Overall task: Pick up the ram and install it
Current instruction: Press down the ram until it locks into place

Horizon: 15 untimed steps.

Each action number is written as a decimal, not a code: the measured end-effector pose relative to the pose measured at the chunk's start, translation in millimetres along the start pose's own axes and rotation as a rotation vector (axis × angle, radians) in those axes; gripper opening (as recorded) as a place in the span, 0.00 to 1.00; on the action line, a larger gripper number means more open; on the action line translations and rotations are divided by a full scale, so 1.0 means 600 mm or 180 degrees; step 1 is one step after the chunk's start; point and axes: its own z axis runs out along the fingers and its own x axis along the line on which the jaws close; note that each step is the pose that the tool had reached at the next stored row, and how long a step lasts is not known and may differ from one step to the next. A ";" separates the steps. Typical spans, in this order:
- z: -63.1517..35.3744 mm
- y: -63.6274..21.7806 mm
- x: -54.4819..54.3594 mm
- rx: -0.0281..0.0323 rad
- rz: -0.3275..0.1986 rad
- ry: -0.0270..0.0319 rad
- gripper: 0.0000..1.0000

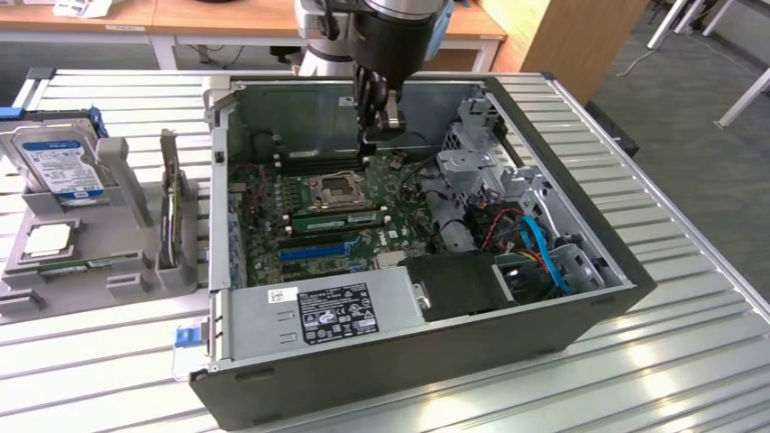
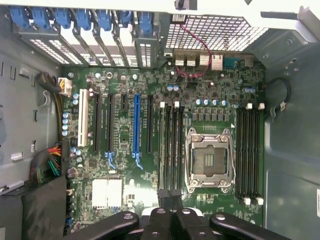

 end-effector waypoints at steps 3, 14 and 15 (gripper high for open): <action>-0.001 -0.015 0.000 0.0000 0.0001 0.0000 0.10; 0.020 -0.056 0.001 -0.0001 0.0000 -0.0001 0.10; 0.033 -0.057 0.001 -0.0001 0.0000 0.0000 0.10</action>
